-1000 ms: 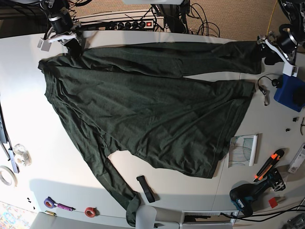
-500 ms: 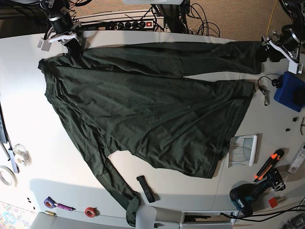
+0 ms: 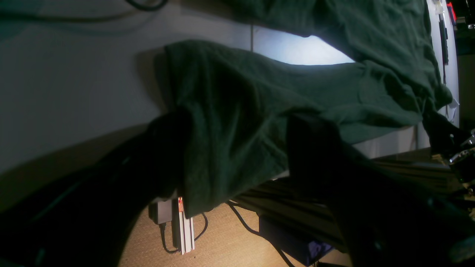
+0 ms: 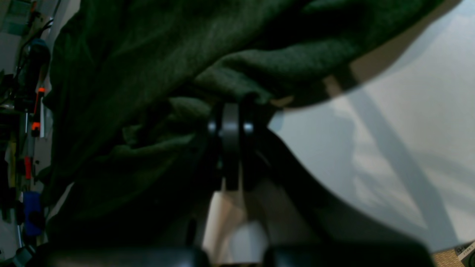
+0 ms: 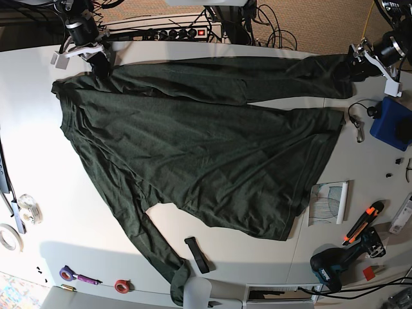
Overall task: Layout the t-shirt on the table in an organized manner, then fold the t-shirt properly
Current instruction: 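Grasp the shirt's collar-edge corners with both grippers and lift them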
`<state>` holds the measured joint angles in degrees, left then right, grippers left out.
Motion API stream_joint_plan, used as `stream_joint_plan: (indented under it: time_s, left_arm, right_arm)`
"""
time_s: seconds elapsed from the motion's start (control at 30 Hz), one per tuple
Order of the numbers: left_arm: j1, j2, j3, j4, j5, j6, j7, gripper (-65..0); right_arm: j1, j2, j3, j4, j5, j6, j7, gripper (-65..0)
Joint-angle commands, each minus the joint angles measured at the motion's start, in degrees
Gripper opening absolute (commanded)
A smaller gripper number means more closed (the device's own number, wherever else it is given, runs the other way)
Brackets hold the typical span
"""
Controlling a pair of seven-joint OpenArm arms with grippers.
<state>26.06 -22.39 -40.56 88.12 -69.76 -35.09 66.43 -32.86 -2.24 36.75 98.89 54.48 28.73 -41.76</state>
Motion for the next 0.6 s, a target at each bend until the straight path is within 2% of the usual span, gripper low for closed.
stream_joint_plan:
  time_s: [0.0, 0.1, 0.3, 0.4, 0.43, 0.57]
  left_arm:
    - [0.59, -0.63, -0.07, 0.26, 1.57, 0.55, 2.4, -21.9]
    - [0.59, -0.63, 0.35, 0.26, 1.57, 0.57, 3.1, -26.7]
    - [0.11, -0.63, 6.78, 0.26, 2.54, 1.49, 2.38, -27.0]
    - [-0.98, -0.63, 8.74, 0.26, 5.35, 2.32, 1.31, -27.4]
    - [-1.27, -0.63, 8.9, 0.26, 5.73, 2.32, 1.25, -30.4]
    - [-1.49, -0.83, 8.85, 0.28, 5.44, 3.13, 0.59, -49.7]
  right_arm:
    - [-0.28, 0.35, 0.31, 0.76, 1.2, 0.83, 1.05, -65.0]
    - [-0.28, 0.35, 0.26, 0.76, 1.18, 0.83, 1.03, -65.0]
    - [-0.31, 0.35, -1.64, 0.76, 1.16, 0.83, 1.03, -65.0]
    - [-0.33, 0.33, -3.13, 0.76, 1.09, 0.83, 1.03, -65.0]
    - [-0.31, 0.33, -3.45, 0.76, 0.9, 0.83, 1.05, -65.0]
    - [-0.31, 0.37, -3.28, 0.76, 0.9, 0.83, 1.14, -65.0]
